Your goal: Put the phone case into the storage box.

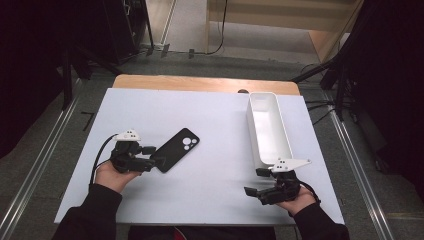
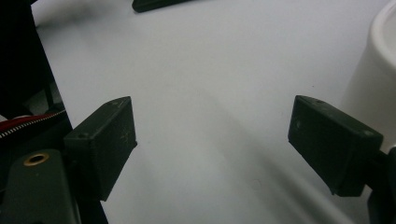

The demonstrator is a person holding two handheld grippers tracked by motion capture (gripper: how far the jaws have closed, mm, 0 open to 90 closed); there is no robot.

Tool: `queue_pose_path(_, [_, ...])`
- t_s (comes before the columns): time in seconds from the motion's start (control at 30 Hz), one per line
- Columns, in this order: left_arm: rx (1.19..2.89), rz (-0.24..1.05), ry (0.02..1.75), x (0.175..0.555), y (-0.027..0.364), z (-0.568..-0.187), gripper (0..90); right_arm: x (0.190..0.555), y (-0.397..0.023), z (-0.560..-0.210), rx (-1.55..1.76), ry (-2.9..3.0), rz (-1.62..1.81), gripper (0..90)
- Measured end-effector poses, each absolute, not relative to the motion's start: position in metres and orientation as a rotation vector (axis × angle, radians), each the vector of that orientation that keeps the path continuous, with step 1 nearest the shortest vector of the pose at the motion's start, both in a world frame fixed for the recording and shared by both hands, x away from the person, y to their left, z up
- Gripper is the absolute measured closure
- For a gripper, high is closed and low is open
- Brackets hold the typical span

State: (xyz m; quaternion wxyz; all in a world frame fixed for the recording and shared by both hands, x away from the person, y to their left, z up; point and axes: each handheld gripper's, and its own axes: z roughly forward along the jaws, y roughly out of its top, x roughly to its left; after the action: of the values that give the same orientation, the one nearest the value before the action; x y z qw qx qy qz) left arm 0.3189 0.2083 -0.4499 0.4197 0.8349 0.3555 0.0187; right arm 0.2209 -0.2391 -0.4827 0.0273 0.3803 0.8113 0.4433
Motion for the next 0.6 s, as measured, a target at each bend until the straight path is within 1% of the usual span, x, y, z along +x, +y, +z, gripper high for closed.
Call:
queue_pose_path(0.23, [2.076, 0.059, 0.899, 0.329, 0.204, -0.449, 34.7, 0.221, -0.239, -0.483, 1.178, 2.506, 1.368, 13.4])
queue_pose_path(0.43, [2.098, 0.123, 0.905, 0.338, 0.197, -0.447, 34.7, 0.221, -0.239, -0.483, 1.180, 2.512, 1.367, 13.5])
queue_pose_path(0.6, [2.095, 0.144, 0.899, 0.347, 0.190, -0.447, 34.6, 0.221, -0.239, -0.483, 1.184, 2.507, 1.366, 13.4])
